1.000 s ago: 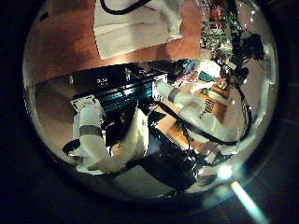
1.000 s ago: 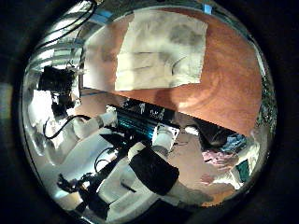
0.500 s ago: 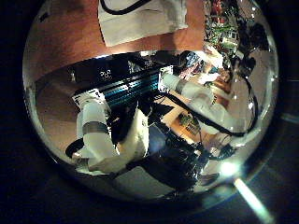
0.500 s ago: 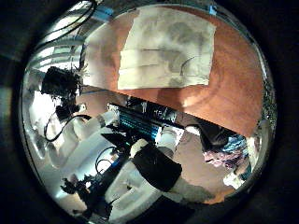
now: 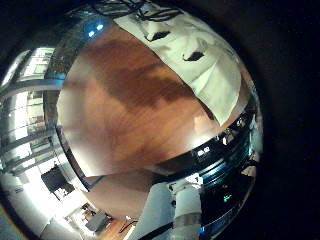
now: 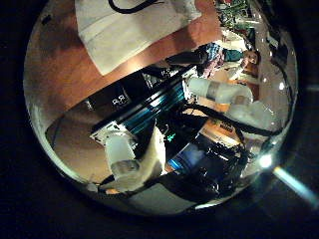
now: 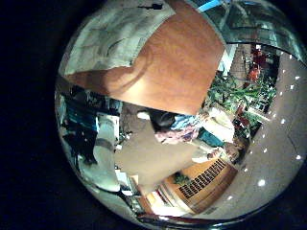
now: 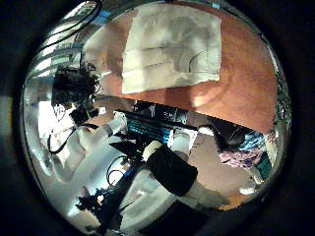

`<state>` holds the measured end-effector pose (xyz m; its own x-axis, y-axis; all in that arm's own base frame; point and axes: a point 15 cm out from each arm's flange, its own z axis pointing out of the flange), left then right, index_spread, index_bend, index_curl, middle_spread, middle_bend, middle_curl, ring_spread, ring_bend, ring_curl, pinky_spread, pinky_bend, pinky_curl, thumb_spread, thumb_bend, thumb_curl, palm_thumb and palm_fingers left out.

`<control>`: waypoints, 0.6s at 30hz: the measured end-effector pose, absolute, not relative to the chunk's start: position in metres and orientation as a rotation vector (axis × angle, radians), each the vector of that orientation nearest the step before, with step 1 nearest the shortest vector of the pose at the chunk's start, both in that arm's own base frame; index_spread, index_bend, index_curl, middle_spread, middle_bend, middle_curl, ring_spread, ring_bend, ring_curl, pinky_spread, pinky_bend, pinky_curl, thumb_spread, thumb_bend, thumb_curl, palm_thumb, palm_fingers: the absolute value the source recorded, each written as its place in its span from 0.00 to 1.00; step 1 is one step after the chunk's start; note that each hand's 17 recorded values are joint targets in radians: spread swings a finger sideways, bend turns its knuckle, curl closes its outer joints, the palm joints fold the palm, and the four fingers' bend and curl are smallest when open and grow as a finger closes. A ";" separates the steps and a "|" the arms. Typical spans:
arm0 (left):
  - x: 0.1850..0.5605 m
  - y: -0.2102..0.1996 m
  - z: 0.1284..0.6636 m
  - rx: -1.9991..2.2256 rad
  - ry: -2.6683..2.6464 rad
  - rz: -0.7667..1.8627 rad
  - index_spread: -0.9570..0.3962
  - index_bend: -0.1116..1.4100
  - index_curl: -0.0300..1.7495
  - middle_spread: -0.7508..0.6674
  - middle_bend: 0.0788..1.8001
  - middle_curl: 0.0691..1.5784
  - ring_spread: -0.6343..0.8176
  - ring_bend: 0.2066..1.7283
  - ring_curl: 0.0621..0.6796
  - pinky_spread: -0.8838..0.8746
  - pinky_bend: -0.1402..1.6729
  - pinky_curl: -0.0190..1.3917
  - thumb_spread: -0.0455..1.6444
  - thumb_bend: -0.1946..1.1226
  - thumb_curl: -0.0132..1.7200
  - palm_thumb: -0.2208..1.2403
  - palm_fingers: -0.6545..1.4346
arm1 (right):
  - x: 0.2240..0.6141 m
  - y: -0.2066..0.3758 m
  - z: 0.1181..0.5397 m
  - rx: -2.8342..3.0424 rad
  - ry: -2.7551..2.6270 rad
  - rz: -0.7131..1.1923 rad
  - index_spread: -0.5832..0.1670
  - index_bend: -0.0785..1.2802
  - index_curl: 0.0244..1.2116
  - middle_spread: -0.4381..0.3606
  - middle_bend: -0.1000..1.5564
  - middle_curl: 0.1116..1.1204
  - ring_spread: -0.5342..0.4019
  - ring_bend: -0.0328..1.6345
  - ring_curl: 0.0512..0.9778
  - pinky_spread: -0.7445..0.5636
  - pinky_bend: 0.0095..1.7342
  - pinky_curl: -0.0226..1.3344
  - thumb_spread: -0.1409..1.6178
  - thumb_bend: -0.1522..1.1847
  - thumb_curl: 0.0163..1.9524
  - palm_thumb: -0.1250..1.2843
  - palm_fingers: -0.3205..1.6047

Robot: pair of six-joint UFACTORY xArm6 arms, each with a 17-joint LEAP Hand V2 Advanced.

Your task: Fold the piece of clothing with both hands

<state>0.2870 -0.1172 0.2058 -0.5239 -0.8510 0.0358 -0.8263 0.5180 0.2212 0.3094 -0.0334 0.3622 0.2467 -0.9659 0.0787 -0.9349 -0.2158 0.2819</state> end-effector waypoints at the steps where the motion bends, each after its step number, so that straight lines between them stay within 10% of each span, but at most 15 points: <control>1: 0.288 -0.121 0.200 1.452 -2.621 -0.262 0.70 0.18 0.20 0.76 0.06 0.14 0.76 0.29 0.25 0.79 0.29 0.25 0.67 0.13 0.18 0.33 0.31 | 0.309 -0.034 0.363 2.251 -1.770 -0.163 0.29 0.17 0.22 0.51 0.23 0.25 0.68 0.34 0.18 0.84 0.29 0.17 0.83 0.11 0.11 0.34 0.28; 18: 0.282 -0.140 0.136 1.436 -2.625 -0.329 0.74 0.19 0.19 0.74 0.09 0.16 0.75 0.30 0.25 0.78 0.30 0.24 0.60 0.13 0.18 0.31 0.36 | 0.308 -0.035 0.366 2.264 -1.766 -0.151 0.30 0.18 0.22 0.52 0.22 0.25 0.68 0.33 0.19 0.84 0.28 0.18 0.84 0.10 0.10 0.34 0.27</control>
<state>0.2822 -0.1398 0.1364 -0.5381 -0.8428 0.0108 -0.8141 0.5231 0.2523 0.3082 -0.0346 0.3659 0.2537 -0.9639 0.0803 -0.9363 -0.2239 0.2706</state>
